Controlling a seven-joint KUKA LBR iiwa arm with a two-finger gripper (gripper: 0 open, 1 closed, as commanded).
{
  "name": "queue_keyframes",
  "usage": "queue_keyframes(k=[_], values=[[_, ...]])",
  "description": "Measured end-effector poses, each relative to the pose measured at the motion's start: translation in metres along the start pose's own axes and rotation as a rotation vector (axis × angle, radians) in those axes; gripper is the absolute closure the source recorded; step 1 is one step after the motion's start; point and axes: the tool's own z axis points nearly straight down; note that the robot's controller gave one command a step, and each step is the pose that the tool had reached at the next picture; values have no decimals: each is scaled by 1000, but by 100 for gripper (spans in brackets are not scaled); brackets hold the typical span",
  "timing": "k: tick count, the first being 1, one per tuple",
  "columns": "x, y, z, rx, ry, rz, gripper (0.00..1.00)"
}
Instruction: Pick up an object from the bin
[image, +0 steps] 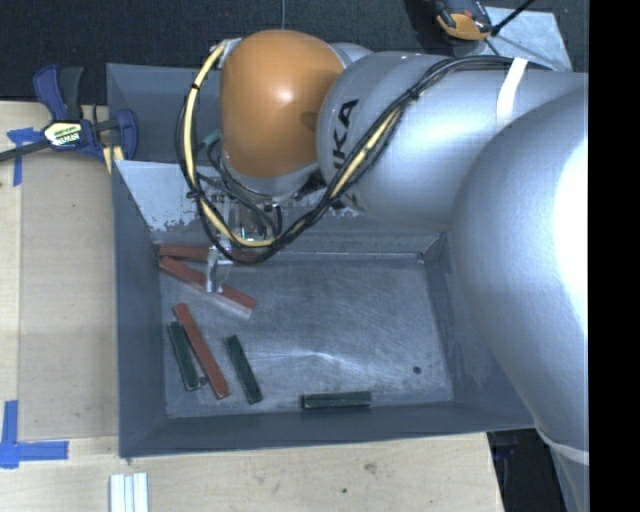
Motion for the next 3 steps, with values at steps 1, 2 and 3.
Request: queue_keyframes(k=[1, 2, 3], values=[[-1, 0, -3, -1, -5, 2, 0], [-5, -7, 49, -3, -15, -32, 0], [-8, -9, 114, -4, -17, -72, 100]])
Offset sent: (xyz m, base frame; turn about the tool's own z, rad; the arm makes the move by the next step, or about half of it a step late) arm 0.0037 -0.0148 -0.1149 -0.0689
